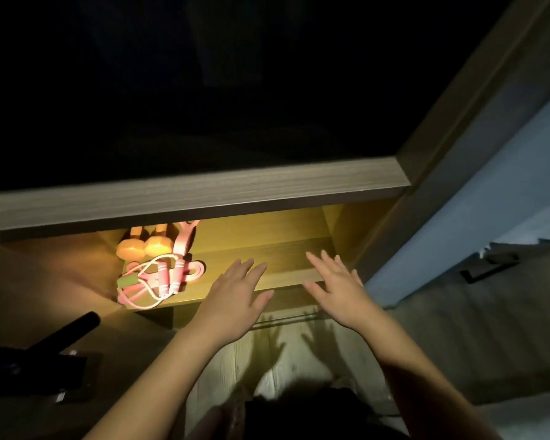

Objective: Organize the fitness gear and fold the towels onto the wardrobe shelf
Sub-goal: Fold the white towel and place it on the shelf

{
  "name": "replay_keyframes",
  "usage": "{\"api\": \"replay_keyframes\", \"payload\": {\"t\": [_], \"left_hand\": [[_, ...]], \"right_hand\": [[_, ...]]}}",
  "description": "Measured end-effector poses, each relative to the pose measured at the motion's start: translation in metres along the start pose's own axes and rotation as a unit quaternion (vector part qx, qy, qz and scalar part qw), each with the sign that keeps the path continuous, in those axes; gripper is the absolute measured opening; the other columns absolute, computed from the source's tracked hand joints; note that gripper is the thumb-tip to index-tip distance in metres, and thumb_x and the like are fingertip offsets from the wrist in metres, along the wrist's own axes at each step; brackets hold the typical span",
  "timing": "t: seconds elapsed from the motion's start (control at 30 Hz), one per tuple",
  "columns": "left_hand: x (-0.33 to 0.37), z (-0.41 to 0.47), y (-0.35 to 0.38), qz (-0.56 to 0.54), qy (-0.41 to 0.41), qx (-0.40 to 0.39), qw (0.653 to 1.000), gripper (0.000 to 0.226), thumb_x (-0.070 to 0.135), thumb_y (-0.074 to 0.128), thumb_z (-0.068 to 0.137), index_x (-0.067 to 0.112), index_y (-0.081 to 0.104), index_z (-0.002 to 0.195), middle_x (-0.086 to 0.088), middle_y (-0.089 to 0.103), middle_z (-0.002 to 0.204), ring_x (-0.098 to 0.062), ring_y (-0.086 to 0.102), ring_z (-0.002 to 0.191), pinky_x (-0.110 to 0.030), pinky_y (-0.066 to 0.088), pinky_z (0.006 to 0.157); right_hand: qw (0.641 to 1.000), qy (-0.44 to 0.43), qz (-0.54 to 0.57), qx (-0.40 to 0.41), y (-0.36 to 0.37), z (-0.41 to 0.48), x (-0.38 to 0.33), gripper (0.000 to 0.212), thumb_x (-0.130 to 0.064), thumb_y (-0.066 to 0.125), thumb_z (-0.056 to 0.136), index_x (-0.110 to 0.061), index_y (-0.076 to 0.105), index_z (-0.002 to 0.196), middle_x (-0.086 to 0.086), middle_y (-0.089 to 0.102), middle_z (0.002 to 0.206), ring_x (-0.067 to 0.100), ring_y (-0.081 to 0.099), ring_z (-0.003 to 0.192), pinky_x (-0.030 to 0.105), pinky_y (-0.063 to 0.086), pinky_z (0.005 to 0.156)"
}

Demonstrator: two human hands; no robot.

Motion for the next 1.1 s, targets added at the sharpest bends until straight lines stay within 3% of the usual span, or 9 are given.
{"api": "replay_keyframes", "payload": {"t": [0.3, 0.5, 0.57, 0.63, 0.67, 0.8, 1.1], "left_hand": [[0.143, 0.083, 0.06, 0.019, 0.074, -0.065, 0.995, 0.058, 0.051, 0.038, 0.1, 0.03, 0.027, 0.153, 0.001, 0.023, 0.161, -0.019, 0.012, 0.15, -0.039, 0.016, 0.121], [0.262, 0.116, 0.117, 0.017, 0.164, -0.125, 0.978, 0.06, 0.051, 0.041, 0.1, 0.028, 0.027, 0.153, 0.002, 0.025, 0.16, -0.017, 0.014, 0.149, -0.034, 0.016, 0.118], [0.292, 0.127, 0.129, 0.033, 0.19, -0.133, 0.972, 0.059, 0.049, 0.041, 0.1, 0.026, 0.028, 0.152, 0.001, 0.029, 0.158, -0.017, 0.018, 0.148, -0.033, 0.019, 0.117], [0.321, 0.138, 0.139, 0.049, 0.219, -0.144, 0.964, 0.058, 0.048, 0.042, 0.1, 0.025, 0.029, 0.152, 0.001, 0.03, 0.157, -0.018, 0.021, 0.146, -0.033, 0.021, 0.118], [0.335, 0.144, 0.144, 0.053, 0.236, -0.15, 0.959, 0.058, 0.047, 0.042, 0.1, 0.025, 0.029, 0.152, 0.001, 0.031, 0.156, -0.018, 0.023, 0.145, -0.032, 0.022, 0.118], [0.387, 0.165, 0.166, 0.064, 0.289, -0.17, 0.94, 0.056, 0.043, 0.046, 0.1, 0.021, 0.034, 0.15, -0.001, 0.037, 0.152, -0.017, 0.029, 0.141, -0.028, 0.023, 0.114], [0.492, 0.251, 0.212, 0.066, 0.318, -0.213, 0.922, 0.057, 0.044, 0.045, 0.1, 0.02, 0.034, 0.151, -0.003, 0.033, 0.155, -0.019, 0.029, 0.142, -0.035, 0.026, 0.116]], "right_hand": [[0.996, 0.093, 0.003, -0.009, -0.06, -0.042, 0.15, 0.065, -0.06, 0.036, 0.098, -0.04, 0.012, 0.155, -0.001, 0.008, 0.165, 0.022, 0.003, 0.152, 0.051, 0.002, 0.119], [0.982, 0.173, 0.031, 0.071, -0.1, -0.098, 0.259, 0.06, -0.048, 0.044, 0.1, -0.029, 0.026, 0.154, 0.002, 0.021, 0.162, 0.023, 0.017, 0.149, 0.042, 0.013, 0.119], [0.984, 0.154, -0.016, 0.087, -0.111, -0.114, 0.277, 0.053, -0.04, 0.042, 0.102, -0.022, 0.035, 0.152, 0.01, 0.025, 0.16, 0.031, 0.025, 0.146, 0.046, 0.02, 0.117], [0.986, 0.144, -0.003, 0.08, -0.117, -0.127, 0.295, 0.039, -0.028, 0.043, 0.102, -0.017, 0.054, 0.138, 0.021, 0.033, 0.155, 0.043, 0.033, 0.14, 0.058, 0.031, 0.111], [0.984, 0.164, 0.0, 0.068, -0.118, -0.134, 0.307, 0.037, -0.029, 0.044, 0.102, -0.017, 0.055, 0.136, 0.022, 0.034, 0.154, 0.043, 0.033, 0.14, 0.059, 0.032, 0.109], [0.957, 0.263, 0.064, 0.106, -0.123, -0.152, 0.359, 0.058, -0.051, 0.042, 0.097, -0.033, 0.026, 0.151, 0.003, 0.03, 0.156, 0.027, 0.025, 0.144, 0.051, 0.022, 0.113], [0.932, 0.333, 0.096, 0.109, -0.171, -0.15, 0.471, 0.064, -0.056, 0.04, 0.098, -0.037, 0.016, 0.154, -0.002, 0.01, 0.165, 0.025, 0.005, 0.151, 0.057, 0.007, 0.118]]}}
Point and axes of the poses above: each hand's wrist, its own z-axis towards the middle knuckle, its own y-axis out of the palm, x = y × z, the point moved 6 cm from there along z, towards the middle knuckle
